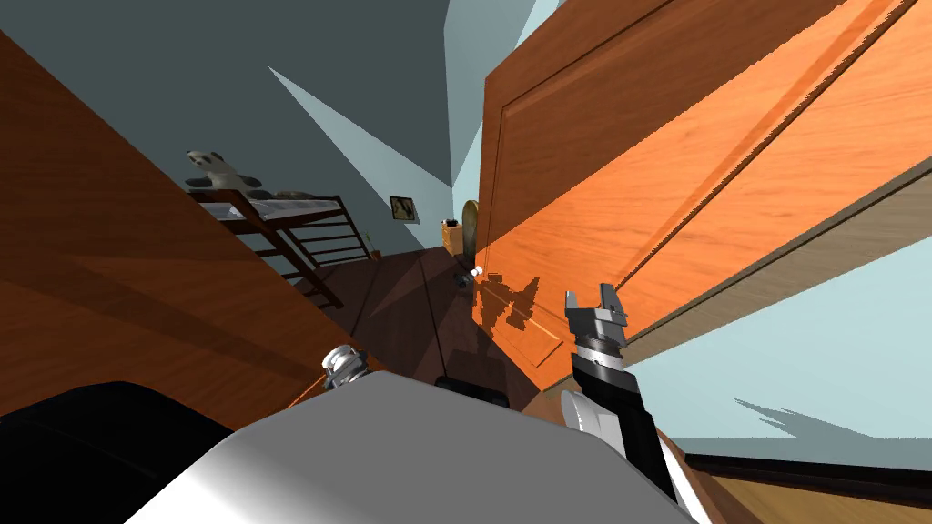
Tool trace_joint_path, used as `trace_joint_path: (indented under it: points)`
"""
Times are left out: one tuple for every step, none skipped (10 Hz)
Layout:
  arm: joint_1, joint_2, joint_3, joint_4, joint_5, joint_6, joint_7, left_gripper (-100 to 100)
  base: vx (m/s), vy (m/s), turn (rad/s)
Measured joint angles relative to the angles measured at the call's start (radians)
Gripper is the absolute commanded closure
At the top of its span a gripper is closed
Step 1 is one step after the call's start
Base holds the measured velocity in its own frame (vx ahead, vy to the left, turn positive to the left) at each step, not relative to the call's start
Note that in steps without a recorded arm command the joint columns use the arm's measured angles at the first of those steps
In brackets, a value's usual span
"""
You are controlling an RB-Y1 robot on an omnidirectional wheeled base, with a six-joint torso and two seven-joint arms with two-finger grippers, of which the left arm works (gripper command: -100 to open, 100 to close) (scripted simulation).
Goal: Push the door open
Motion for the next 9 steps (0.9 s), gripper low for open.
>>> trace_joint_path:
  points:
    - [0.008,-0.001,0.008,-0.007,0.006,-0.008,-0.002,100,0.164,0.16,0.069]
    - [0.017,-0.007,0.018,-0.025,0.018,-0.011,-0.014,100,0.143,0.159,0.062]
    - [0.014,-0.001,0.029,-0.014,0.03,-0.015,-0.013,100,0.176,0.185,0.042]
    - [0.018,0.001,0.042,-0.011,0.044,-0.017,-0.011,100,0.171,0.156,0.056]
    - [0.028,-0.002,0.051,-0.019,0.052,-0.02,-0.013,100,0.176,0.144,0.063]
    - [0.026,0.001,0.06,-0.003,0.059,-0.032,-0.004,100,0.186,0.151,0.066]
    - [0.029,0.0,0.072,0.003,0.071,-0.04,0.0,100,0.228,0.174,0.087]
    - [0.045,-0.011,0.085,-0.016,0.085,-0.04,-0.008,100,0.187,0.179,0.102]
    - [0.045,-0.014,0.099,-0.017,0.1,-0.043,-0.017,100,0.119,0.18,0.044]
